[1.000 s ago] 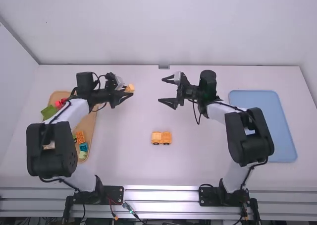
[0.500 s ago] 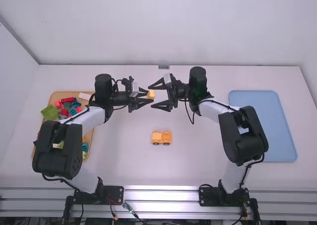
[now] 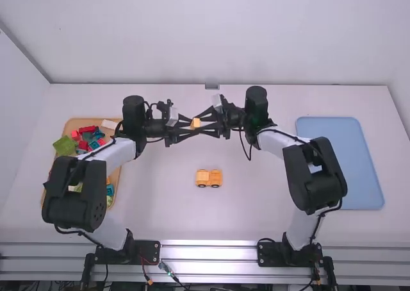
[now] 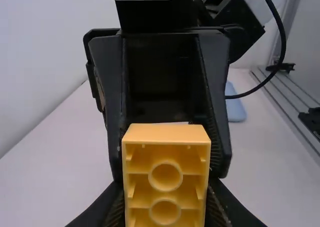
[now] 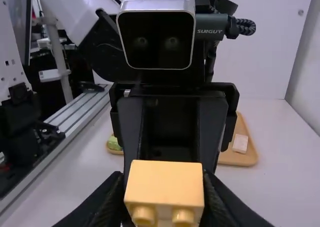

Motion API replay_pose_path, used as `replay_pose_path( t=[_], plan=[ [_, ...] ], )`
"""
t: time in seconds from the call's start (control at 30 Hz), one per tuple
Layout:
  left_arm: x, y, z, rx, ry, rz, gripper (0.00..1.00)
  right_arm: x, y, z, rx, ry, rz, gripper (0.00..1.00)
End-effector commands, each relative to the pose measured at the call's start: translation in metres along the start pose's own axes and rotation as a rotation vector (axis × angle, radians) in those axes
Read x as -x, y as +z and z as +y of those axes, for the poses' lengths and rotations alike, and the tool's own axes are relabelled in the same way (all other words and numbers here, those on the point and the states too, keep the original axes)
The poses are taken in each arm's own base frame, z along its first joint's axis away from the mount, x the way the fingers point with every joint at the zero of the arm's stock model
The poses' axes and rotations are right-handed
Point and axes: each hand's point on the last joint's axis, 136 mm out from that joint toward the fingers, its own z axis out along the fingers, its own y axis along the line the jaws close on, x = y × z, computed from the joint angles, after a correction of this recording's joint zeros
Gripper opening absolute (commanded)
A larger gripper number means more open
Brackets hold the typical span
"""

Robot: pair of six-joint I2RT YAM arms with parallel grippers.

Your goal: Assemble lego blocks to make yellow taxi

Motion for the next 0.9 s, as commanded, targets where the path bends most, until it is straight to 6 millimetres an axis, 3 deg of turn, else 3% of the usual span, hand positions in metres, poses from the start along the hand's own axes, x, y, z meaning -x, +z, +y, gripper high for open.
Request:
replay_pose_path(
  t=[0.0,0.17,0.27,0.3,0.37,0.43,0.5,0.57,0.6,0.73,0.87],
  plan=[
    [0.003,0.000,-0.005,-0.020,0.000,-0.010,0.14,0.002,0.000,-0.002,0.016,-0.009,-0.003,0.35],
    [0.003,0.000,-0.005,-0.020,0.000,-0.010,0.20,0.002,0.000,-0.002,0.017,-0.009,-0.003,0.29],
    [0.003,-0.001,-0.005,-0.020,0.000,-0.010,0.32,0.002,0.000,-0.002,0.016,-0.008,-0.003,0.19],
    [0.003,0.000,-0.006,-0.020,-0.001,-0.010,0.46,0.002,0.000,-0.002,0.016,-0.009,-0.003,0.17],
    [0.003,-0.001,-0.005,-0.020,-0.001,-0.009,0.99,0.002,0.000,-0.003,0.014,-0.009,-0.003,0.16],
    [0.003,-0.001,-0.005,-0.018,-0.001,-0.009,0.99,0.001,0.000,-0.008,-0.016,0.010,0.000,0.16],
    [0.000,-0.001,-0.002,0.001,-0.012,0.001,0.99,-0.001,-0.002,-0.025,-0.120,0.083,0.006,0.15],
    [-0.008,-0.001,0.005,0.052,-0.040,0.030,0.99,-0.007,-0.010,-0.041,-0.212,0.135,0.017,0.06],
    [-0.017,-0.002,0.013,0.109,-0.074,0.064,0.99,-0.013,-0.016,-0.052,-0.283,0.172,0.032,0.00],
    [-0.058,-0.014,0.038,0.308,-0.102,0.238,0.99,-0.055,-0.044,-0.083,-0.589,0.266,0.217,0.00],
    [-0.080,-0.033,0.058,0.452,-0.115,0.351,0.99,-0.081,-0.074,-0.075,-0.743,0.326,0.499,0.00]
  ],
)
